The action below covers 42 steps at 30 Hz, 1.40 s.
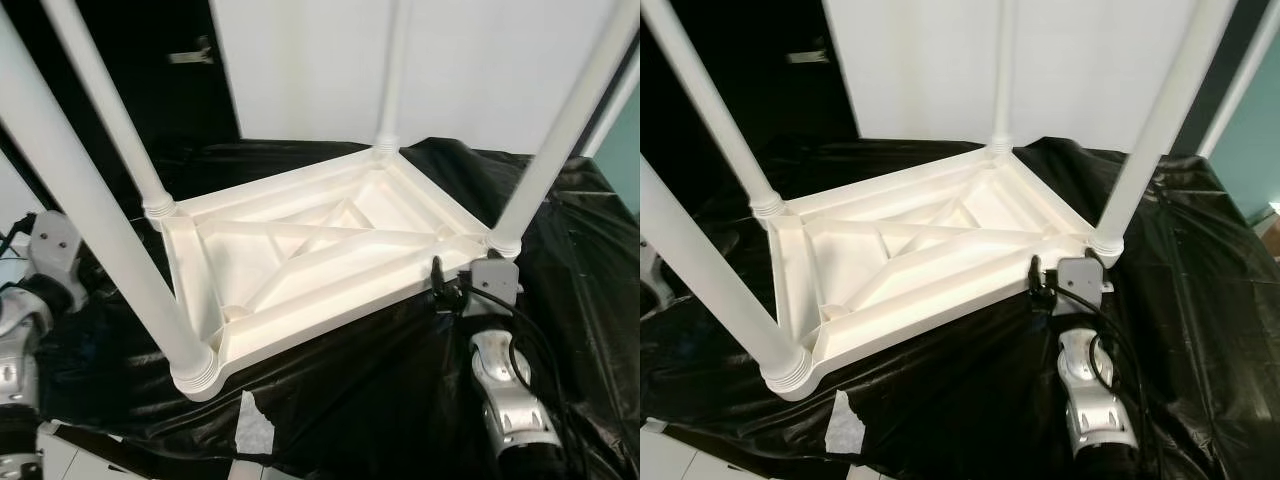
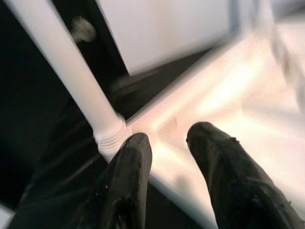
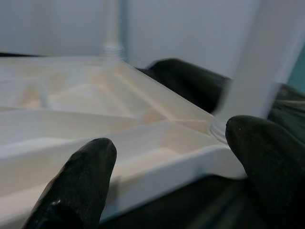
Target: Building children table
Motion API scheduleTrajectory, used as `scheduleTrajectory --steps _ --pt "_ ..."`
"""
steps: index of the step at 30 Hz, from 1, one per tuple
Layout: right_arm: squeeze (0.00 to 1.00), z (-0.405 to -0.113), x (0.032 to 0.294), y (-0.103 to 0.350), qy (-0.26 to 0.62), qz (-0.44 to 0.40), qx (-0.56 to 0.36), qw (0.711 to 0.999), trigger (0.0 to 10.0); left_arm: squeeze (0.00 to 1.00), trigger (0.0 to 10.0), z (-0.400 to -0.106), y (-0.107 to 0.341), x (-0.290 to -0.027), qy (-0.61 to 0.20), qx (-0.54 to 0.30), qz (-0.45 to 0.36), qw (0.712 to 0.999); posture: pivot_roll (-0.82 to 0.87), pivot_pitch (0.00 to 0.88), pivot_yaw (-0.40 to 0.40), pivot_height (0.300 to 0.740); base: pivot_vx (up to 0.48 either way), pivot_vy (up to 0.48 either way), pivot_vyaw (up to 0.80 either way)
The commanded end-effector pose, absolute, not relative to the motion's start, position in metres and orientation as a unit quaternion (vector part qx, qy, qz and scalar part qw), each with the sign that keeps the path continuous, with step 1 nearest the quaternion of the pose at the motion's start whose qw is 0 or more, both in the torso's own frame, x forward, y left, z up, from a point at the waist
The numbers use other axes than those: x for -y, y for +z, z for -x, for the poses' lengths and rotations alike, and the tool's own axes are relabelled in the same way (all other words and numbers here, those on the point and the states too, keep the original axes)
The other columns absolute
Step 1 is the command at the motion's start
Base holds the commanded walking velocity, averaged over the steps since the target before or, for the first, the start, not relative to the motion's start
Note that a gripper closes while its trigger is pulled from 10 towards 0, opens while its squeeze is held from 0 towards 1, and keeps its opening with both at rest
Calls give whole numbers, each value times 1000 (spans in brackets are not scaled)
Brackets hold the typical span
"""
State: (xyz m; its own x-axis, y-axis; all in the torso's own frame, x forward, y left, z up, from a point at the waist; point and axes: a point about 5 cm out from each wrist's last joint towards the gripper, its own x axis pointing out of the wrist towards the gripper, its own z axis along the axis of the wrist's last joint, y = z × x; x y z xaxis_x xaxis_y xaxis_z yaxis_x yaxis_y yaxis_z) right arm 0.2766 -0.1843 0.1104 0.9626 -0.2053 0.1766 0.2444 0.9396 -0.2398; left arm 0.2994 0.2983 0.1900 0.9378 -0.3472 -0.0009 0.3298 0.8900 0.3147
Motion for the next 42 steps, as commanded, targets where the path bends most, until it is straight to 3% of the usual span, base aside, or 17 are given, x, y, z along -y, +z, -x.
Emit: scheduleTrajectory --steps 1,5,7,10,12,16,18,19,21,24,29,36,37,42 --pt "0 -267 200 107 -176 121 55 975 10000 0 10000 -308 190 -299 -75 80 -73 991 -31 0 10 740 0 0 0" --pt "0 -262 207 104 -201 113 39 972 10000 0 10000 -312 191 -288 -108 104 -33 988 -32 0 12 740 0 0 0" --pt "0 -260 211 93 -233 82 -6 969 10000 0 10000 -318 194 -267 -175 144 29 974 -38 0 10 740 0 0 0" --pt "0 -261 209 91 -238 71 -19 968 10000 0 10000 -320 196 -258 -205 157 60 964 -41 0 10 740 0 0 0" --pt "0 -266 205 91 -236 57 -32 970 10000 0 10000 -320 198 -243 -264 172 112 942 -43 0 13 740 0 0 0" --pt "0 -269 203 92 -233 49 -34 971 10000 0 10000 -316 198 -236 -297 172 129 930 -46 0 15 740 0 0 0" --pt "0 -277 202 95 -226 45 -36 972 10000 0 10000 -305 195 -220 -376 157 147 901 -44 0 14 740 0 0 0" --pt "0 -277 202 95 -226 45 -36 972 10000 0 10000 -305 195 -220 -376 157 147 901 -44 0 14 740 0 0 0" --pt "0 -285 200 97 -206 36 -39 977 10000 0 10000 -291 189 -204 -444 135 153 873 -36 0 6 740 0 0 0" --pt "0 -288 198 98 -193 34 -42 980 10000 0 10000 -286 188 -199 -463 129 155 863 -36 0 6 740 0 0 0" --pt "0 -306 176 94 -93 20 -80 992 10000 0 10000 -268 182 -183 -521 105 171 830 -14 0 -9 740 0 0 0" --pt "0 -310 170 93 -64 19 -88 994 10000 0 10000 -259 179 -175 -551 76 176 812 0 0 -18 740 0 0 0" --pt "0 -320 167 96 -30 30 -90 995 10000 0 10000 -247 179 -164 -573 63 190 795 10 0 -21 740 0 0 0" --pt "0 -334 163 103 11 46 -83 995 10000 0 10000 -230 183 -151 -595 52 200 777 14 0 -23 740 0 0 0"
